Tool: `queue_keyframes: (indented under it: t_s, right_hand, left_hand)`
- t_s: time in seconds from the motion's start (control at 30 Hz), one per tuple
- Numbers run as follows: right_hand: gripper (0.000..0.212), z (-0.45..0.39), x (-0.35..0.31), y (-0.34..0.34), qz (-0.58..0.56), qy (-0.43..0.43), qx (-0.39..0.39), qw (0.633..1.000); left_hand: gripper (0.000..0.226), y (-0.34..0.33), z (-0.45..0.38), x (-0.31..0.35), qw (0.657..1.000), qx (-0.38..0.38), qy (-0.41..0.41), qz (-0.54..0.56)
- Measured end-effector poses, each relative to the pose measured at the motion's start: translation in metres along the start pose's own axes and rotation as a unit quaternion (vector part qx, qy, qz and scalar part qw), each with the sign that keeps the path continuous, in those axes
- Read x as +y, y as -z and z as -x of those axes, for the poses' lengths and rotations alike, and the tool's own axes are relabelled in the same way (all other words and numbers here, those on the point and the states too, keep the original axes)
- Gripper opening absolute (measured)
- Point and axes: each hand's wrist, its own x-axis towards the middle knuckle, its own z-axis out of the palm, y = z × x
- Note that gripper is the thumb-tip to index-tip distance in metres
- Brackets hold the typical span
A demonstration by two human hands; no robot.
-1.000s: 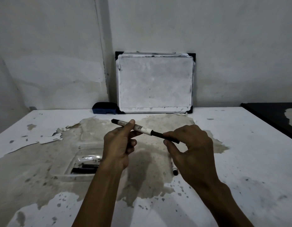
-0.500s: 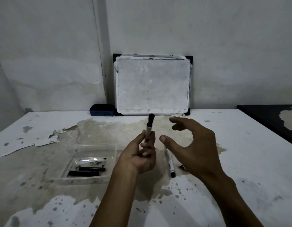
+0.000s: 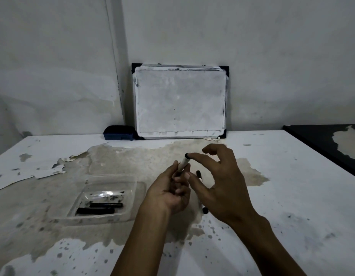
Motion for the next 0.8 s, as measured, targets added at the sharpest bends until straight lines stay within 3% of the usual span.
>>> queue_keyframes:
  t_s: [0.2,0.3,0.43,0.57,0.67,0.8]
  right_hand:
    - [0.043,0.003,0.004,-0.007,0.054,0.017,-0.012,0.998]
    - [0.045,0.006,0.009,-0.002,-0.003,0.013,-0.015,1.000]
    - [0.032,0.019,0.048,0.003,-0.055,-0.118,0.002,0.991]
    - [0.035,0.038,0.083,0.003,0.012,-0.266,-0.120,0.956]
    - [0.041,0.045,0.080,0.001,0.015,-0.271,-0.151,0.951]
    - [0.020,0.047,0.074,-0.002,0.032,-0.253,-0.128,0.959]
  left_hand:
    - [0.020,-0.001,0.000,-0.003,0.998,0.020,-0.037,-0.048]
    - [0.021,0.001,-0.001,-0.003,0.998,0.025,-0.034,-0.051]
    - [0.017,0.006,-0.004,0.001,0.998,0.033,-0.039,-0.047]
    - [0.016,0.010,-0.006,0.004,0.998,0.035,-0.042,-0.041]
    - [0.017,0.011,-0.006,0.001,0.997,0.033,-0.047,-0.045]
    - [0.015,0.011,-0.004,-0.004,0.996,0.029,-0.064,-0.062]
